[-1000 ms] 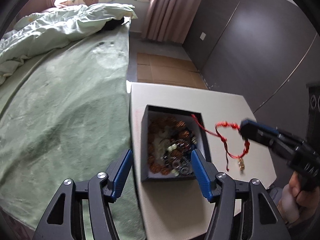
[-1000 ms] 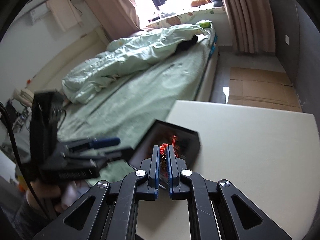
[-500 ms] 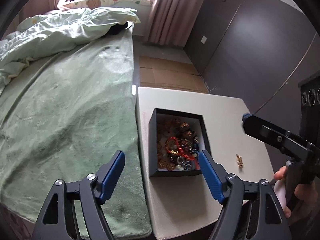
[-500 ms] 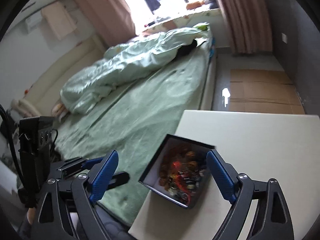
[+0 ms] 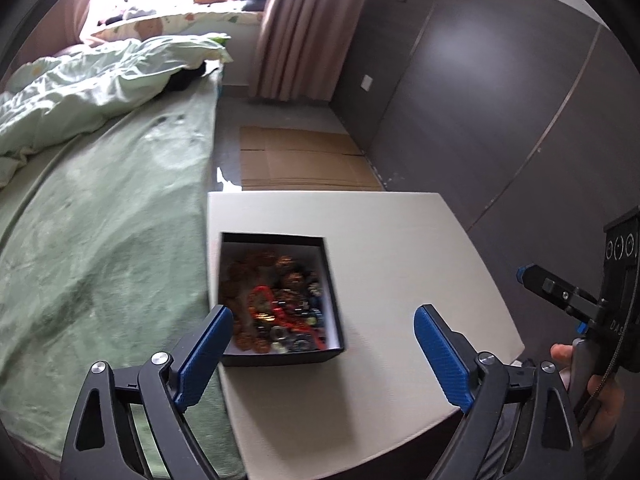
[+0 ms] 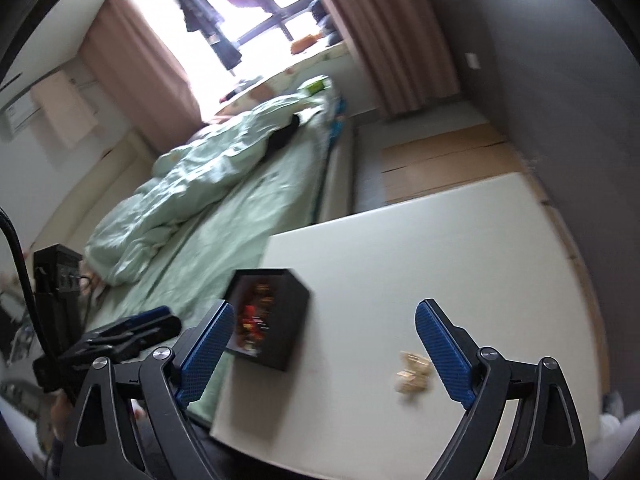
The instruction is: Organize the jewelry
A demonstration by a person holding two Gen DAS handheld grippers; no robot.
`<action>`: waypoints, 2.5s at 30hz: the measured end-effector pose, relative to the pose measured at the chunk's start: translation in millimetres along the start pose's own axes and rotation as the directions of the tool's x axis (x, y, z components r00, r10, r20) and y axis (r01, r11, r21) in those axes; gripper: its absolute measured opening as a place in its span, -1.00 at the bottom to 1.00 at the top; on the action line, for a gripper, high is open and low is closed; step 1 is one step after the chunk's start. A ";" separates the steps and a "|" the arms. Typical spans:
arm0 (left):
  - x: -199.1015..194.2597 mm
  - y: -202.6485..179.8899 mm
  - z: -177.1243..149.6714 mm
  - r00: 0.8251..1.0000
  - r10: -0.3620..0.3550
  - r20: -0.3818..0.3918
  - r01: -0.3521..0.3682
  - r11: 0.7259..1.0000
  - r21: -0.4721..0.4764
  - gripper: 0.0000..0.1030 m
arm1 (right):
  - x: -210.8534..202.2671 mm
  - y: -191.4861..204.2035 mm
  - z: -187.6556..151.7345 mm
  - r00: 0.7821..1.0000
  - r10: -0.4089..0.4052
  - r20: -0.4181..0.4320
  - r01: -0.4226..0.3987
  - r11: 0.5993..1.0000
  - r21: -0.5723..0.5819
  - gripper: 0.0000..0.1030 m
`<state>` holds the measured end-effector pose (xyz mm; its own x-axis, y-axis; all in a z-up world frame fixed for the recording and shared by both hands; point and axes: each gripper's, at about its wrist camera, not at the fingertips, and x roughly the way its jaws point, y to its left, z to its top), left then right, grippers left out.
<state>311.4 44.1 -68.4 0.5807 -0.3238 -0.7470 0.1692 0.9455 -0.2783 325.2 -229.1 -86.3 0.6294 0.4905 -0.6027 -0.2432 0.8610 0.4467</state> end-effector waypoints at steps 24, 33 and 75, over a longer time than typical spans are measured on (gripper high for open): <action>56.7 -103.5 -8.8 0.993 -0.095 -0.069 0.103 0.988 0.113 0.99 | -60.3 -116.8 -53.3 0.996 -0.067 0.051 0.057 0.982 0.179 1.00; 104.1 -121.2 -22.8 0.982 -0.097 -0.164 0.122 0.981 0.150 0.67 | -52.7 -124.9 -60.2 0.999 -0.040 0.030 0.033 0.979 0.201 1.00; 100.9 -100.3 -12.0 0.987 -0.019 -0.159 0.032 0.996 0.080 -0.74 | -43.3 -128.9 -63.4 1.000 -0.003 0.001 0.003 0.975 0.222 1.00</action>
<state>343.5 -83.7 -123.1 0.4433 -0.3435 -0.8279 0.2511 0.9343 -0.2531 282.5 -352.8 -159.8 0.6311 0.4875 -0.6034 -0.0710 0.8109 0.5809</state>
